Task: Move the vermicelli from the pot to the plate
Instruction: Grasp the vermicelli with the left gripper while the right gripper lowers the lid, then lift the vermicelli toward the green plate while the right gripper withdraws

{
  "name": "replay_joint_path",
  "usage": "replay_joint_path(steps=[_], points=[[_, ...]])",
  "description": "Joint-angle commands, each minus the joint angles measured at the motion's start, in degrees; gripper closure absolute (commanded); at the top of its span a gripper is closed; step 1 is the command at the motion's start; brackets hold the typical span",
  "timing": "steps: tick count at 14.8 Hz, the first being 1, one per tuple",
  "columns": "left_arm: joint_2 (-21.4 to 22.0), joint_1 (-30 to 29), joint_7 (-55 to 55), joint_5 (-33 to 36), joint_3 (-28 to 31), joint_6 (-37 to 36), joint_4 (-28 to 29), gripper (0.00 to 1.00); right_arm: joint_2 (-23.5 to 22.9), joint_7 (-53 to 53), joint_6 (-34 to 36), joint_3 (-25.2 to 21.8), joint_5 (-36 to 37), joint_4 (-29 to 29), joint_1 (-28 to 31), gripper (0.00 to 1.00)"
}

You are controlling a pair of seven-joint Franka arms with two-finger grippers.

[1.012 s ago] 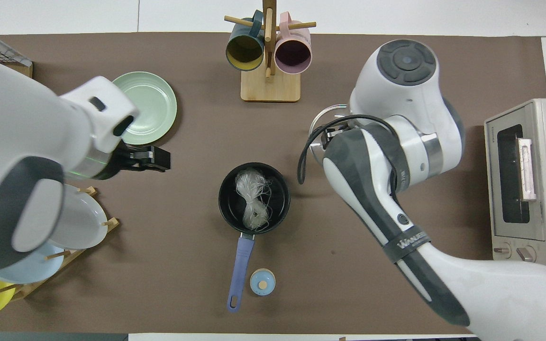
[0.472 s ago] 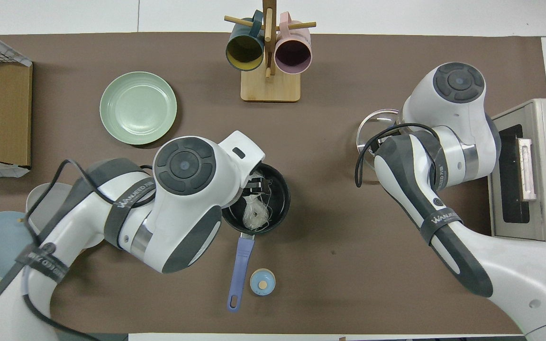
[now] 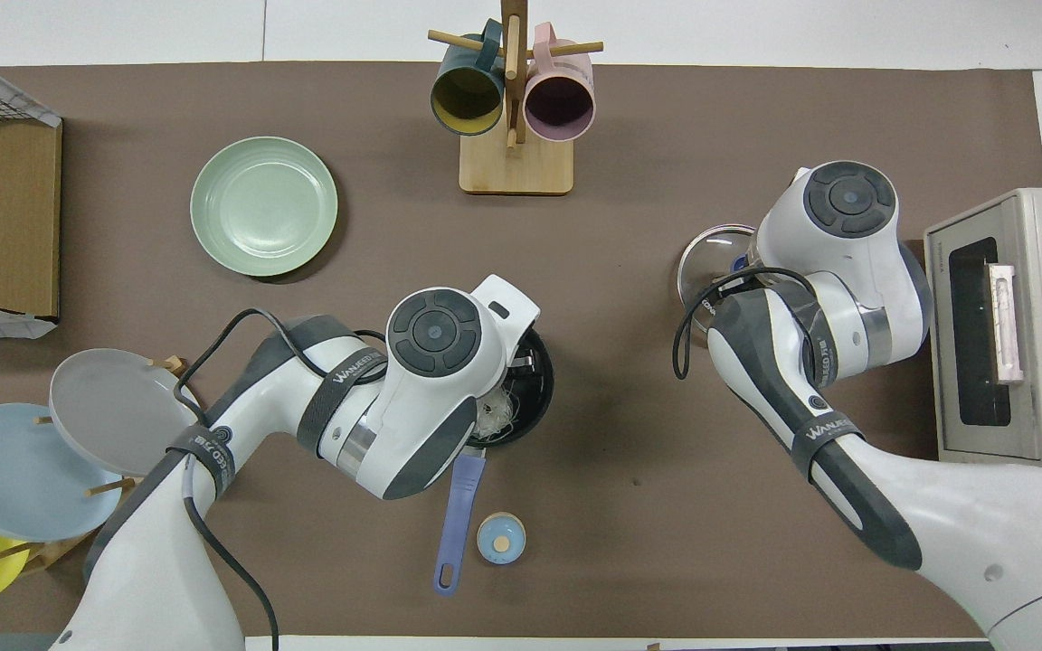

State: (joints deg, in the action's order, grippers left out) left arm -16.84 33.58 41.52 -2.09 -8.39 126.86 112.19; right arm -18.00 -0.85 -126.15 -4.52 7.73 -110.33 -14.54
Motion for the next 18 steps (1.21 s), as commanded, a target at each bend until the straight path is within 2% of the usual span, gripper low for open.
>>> replay_joint_path(steps=[1,2,3,4,5,7,9,11,13,14,17,18], points=[[0.23,1.23,-0.21,-0.02,1.09,1.37,0.83,0.20,3.75,-0.20,3.61,0.74,0.27,0.89,0.57,0.00],[0.23,1.23,-0.48,-0.02,1.09,1.37,0.92,0.36,4.98,-0.21,6.07,0.74,0.01,2.21,0.57,0.00],[0.23,1.23,-0.48,-0.02,1.09,1.37,0.92,0.61,6.29,-0.29,8.61,0.82,-0.17,3.26,0.91,0.00],[0.23,1.23,-0.57,-0.02,1.09,1.37,0.83,0.96,7.44,-0.29,11.42,0.83,-0.52,4.32,1.00,0.00],[0.23,1.23,-1.00,0.16,1.09,1.29,0.75,1.00,8.76,-0.29,14.84,0.83,-1.65,5.55,1.35,0.00],[0.32,1.31,-4.25,0.25,1.18,0.59,0.31,1.00,11.57,-0.03,23.28,0.65,-4.55,8.53,2.15,0.00],[1.46,0.53,-4.87,0.25,1.18,-0.38,0.05,1.00,15.60,0.76,28.66,0.30,-4.74,9.60,2.41,0.00],[3.65,-0.96,-5.92,0.25,1.18,-5.98,-2.84,1.00,18.17,1.03,34.62,0.30,-5.00,11.96,4.42,0.00],[5.32,-3.42,-8.46,-0.36,1.09,-15.01,-8.89,1.00,16.60,1.11,44.10,0.30,-6.49,21.94,6.19,0.00],[5.76,-4.82,-9.52,-0.63,1.09,-19.24,-12.14,1.00,16.07,0.94,45.45,0.30,-6.67,24.00,7.23,0.00],[5.07,-10.70,-15.13,-4.14,1.62,-30.76,-24.62,1.00,17.90,1.20,45.11,0.56,-6.67,20.60,8.91,0.00],[4.72,-13.42,-16.64,-4.41,1.62,-32.97,-26.92,1.00,17.91,1.20,45.03,0.56,-6.67,20.59,9.00,0.00]])
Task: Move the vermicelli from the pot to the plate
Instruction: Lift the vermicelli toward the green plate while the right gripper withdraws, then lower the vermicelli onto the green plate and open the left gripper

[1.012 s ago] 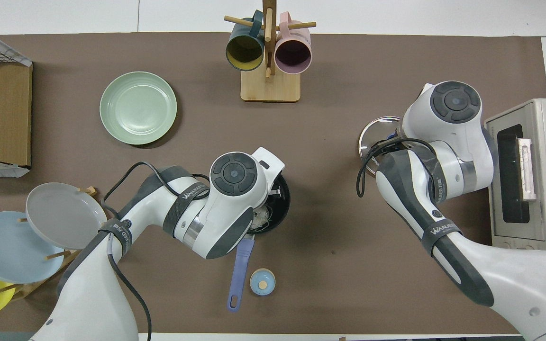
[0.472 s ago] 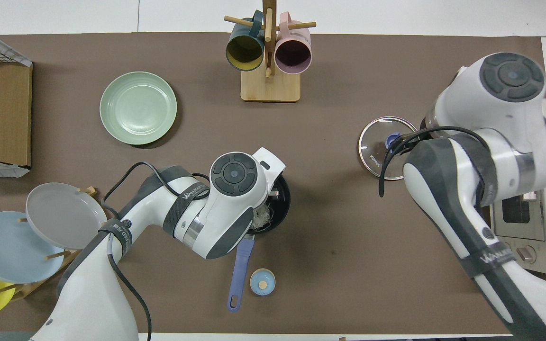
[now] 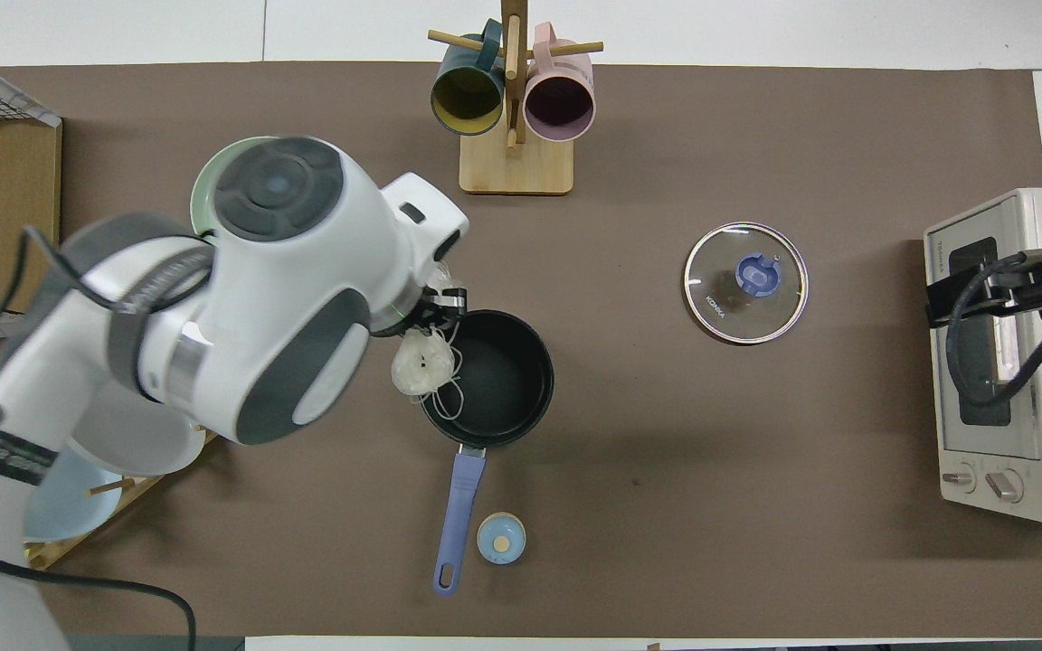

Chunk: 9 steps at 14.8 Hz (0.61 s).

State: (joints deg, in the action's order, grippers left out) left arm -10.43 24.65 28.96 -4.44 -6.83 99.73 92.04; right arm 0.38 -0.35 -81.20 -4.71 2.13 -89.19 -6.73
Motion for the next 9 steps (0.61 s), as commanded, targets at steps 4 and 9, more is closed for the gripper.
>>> replay_joint_path(steps=[4,9], points=[[-4.95,-14.43,-12.59,-2.33,0.15,-3.07,-10.65,1.00,-1.00,0.26,-1.78,1.36,-1.08,-0.29,4.62,0.00],[-10.74,-20.60,-20.69,-1.63,0.24,8.78,-9.25,1.00,-1.26,0.26,-1.16,2.50,-0.99,-0.11,5.58,0.00]])
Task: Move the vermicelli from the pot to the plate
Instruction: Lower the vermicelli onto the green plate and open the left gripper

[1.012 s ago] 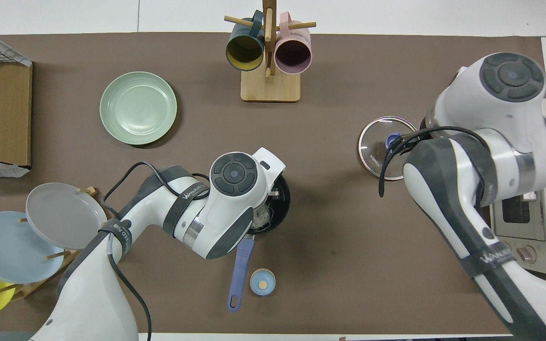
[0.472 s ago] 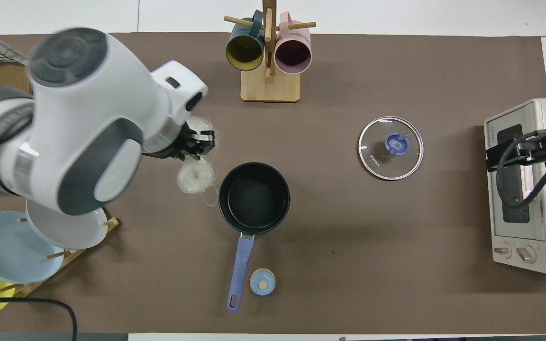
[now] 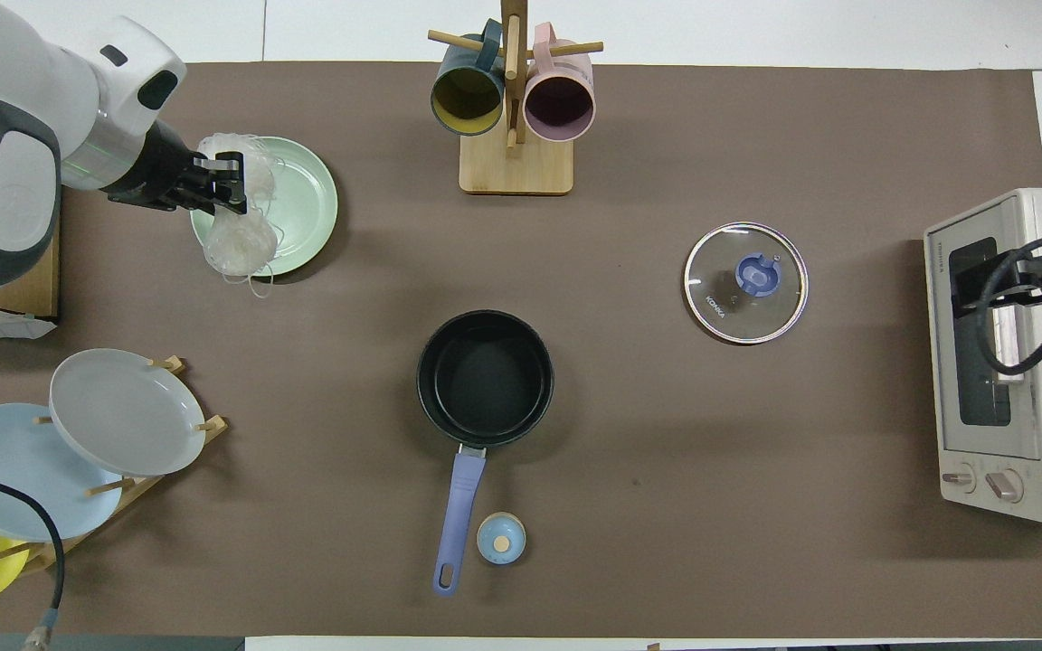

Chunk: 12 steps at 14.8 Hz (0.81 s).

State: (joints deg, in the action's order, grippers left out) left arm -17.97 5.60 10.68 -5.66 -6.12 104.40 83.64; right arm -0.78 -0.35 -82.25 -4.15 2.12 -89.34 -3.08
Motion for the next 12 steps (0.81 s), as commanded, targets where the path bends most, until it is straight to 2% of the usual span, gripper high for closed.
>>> replay_joint_path(steps=[1,6,12], points=[[-4.43,-2.25,-3.90,-0.06,-0.47,5.89,-0.85,1.00,0.33,0.26,0.50,2.30,-0.98,-0.04,1.93,0.00],[-11.90,-3.05,-6.36,2.04,-0.56,14.68,-0.94,1.00,1.30,0.26,-0.63,2.22,-0.98,-1.10,2.81,0.00],[-12.35,-2.96,-10.24,5.75,-0.56,22.33,4.94,1.00,1.22,0.26,-0.19,2.83,-0.98,-0.92,4.48,0.00]])
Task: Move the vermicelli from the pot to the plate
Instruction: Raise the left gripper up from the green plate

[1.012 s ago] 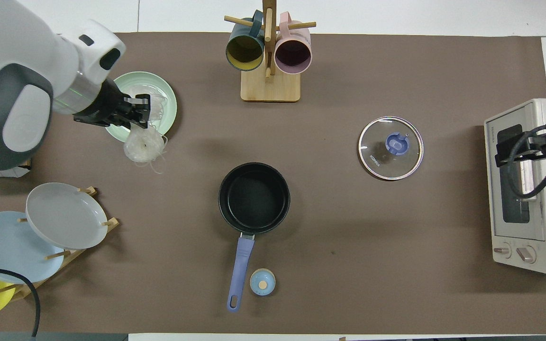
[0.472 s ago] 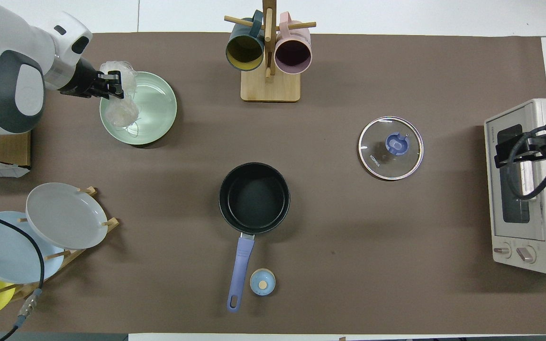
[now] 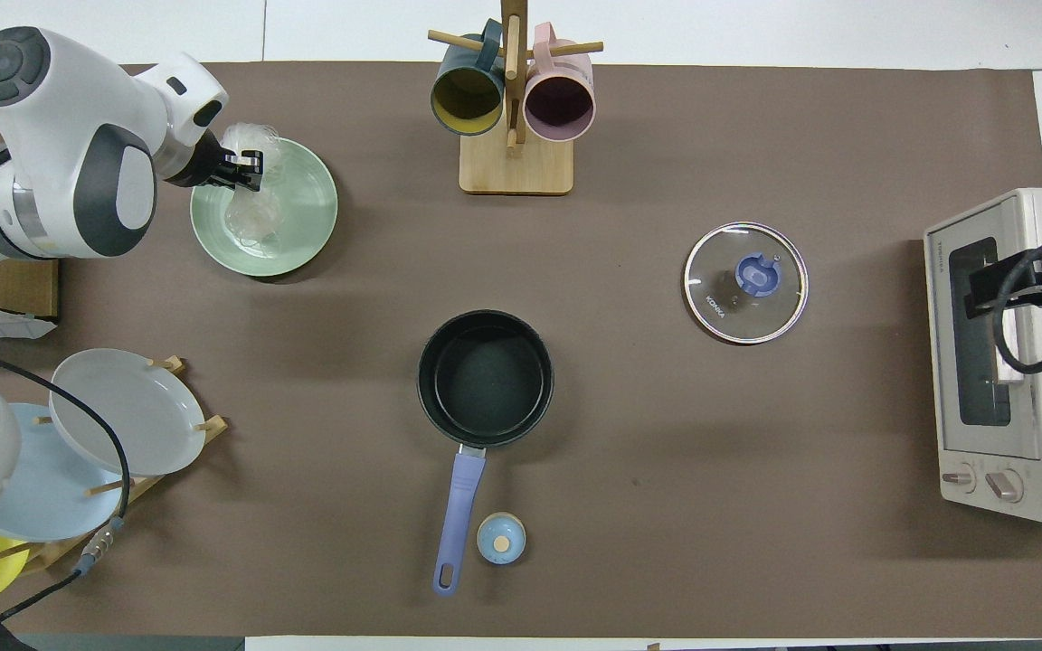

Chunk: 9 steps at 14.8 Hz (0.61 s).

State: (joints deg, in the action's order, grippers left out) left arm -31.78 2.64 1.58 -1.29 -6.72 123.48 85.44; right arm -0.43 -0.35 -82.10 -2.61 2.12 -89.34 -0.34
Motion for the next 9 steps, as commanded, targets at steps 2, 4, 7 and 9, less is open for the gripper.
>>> replay_joint_path(steps=[2,4,7,9], points=[[1.54,0.26,-0.96,1.38,0.13,2.83,3.16,0.02,0.95,0.44,-0.25,1.29,-1.06,-0.92,1.66,0.00],[1.98,0.34,-0.88,1.38,0.21,1.77,2.89,0.00,0.87,0.26,-0.25,1.29,-1.06,-0.92,1.66,0.00],[6.44,0.17,-0.61,1.38,0.39,-4.35,2.63,0.00,1.13,0.44,-0.60,1.29,-1.06,-1.01,1.48,0.00],[10.57,-0.27,-0.52,1.38,0.39,-9.63,2.37,0.00,1.04,0.53,-0.60,1.29,-1.06,-1.01,1.31,0.00]])
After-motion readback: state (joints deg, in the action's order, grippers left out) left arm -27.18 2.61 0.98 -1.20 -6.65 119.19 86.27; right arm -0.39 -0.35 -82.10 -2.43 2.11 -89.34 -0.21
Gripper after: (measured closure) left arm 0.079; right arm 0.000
